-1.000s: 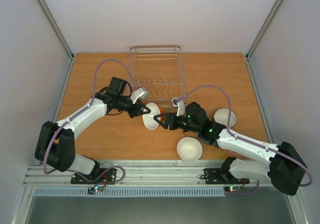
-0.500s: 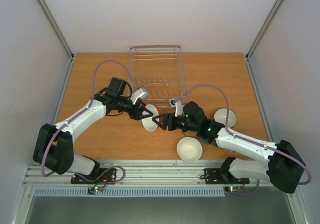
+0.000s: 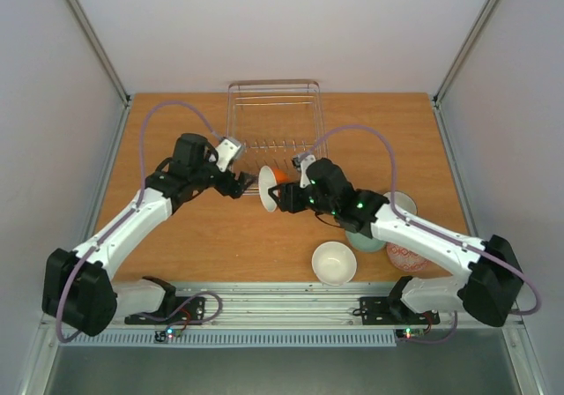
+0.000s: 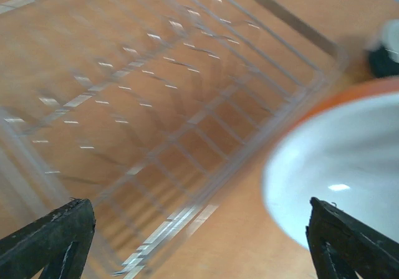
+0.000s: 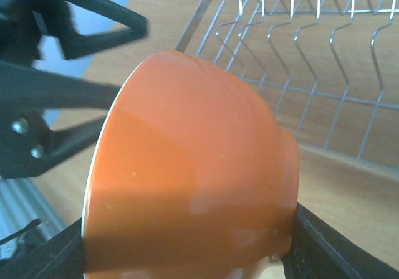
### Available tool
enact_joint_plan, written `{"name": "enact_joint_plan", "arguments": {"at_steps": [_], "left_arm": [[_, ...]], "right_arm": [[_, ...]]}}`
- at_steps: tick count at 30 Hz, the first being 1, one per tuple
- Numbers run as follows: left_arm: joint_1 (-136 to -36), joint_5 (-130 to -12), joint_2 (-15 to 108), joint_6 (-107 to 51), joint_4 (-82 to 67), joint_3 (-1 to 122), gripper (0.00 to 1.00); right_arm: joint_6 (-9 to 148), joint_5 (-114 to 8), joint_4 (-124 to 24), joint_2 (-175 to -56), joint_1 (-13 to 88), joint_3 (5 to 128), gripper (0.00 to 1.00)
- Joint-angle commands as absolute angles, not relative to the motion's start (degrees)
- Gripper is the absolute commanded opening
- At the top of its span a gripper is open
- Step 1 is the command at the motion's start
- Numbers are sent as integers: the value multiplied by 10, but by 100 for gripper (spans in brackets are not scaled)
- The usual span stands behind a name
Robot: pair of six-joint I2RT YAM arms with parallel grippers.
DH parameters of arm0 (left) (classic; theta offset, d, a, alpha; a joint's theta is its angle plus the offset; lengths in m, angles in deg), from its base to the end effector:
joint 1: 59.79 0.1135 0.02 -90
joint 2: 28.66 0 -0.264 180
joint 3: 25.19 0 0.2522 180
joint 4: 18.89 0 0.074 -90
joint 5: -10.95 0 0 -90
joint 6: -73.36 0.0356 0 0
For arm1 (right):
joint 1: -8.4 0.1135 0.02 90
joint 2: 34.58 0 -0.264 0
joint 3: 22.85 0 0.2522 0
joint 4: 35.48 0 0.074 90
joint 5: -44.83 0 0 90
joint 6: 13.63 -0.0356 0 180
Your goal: Load the bowls into the dish rack
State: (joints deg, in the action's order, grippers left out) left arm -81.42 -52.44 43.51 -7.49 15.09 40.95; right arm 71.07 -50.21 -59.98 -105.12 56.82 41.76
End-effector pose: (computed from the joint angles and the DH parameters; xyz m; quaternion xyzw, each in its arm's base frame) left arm 0.2461 -0.1147 0.2703 0.3278 0.8246 -0.2520 0.3861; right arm 0.1817 0.2095 0.2809 -0.3389 0.7984 0.2583 0.4255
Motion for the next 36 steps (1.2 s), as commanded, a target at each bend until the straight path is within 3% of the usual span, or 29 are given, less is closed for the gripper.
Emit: {"name": "enact_joint_plan", "arguments": {"at_steps": [1,6,27,36], "left_arm": [[-806,-751,395,-103,83,406,93],[-804,-859,380,-95,72,405,94],[-804,-874,379,-85,56,392,96],[-800,-1056,370,-94,-6,384,99]], "right_arm": [[772,-411,-650,-1115,583,496,1],[829,-286,-693,-1225,620,605,1],[908,-126,-741,-1443,641,875,1],[932,-90,-736,-1524,643,939,1]]}}
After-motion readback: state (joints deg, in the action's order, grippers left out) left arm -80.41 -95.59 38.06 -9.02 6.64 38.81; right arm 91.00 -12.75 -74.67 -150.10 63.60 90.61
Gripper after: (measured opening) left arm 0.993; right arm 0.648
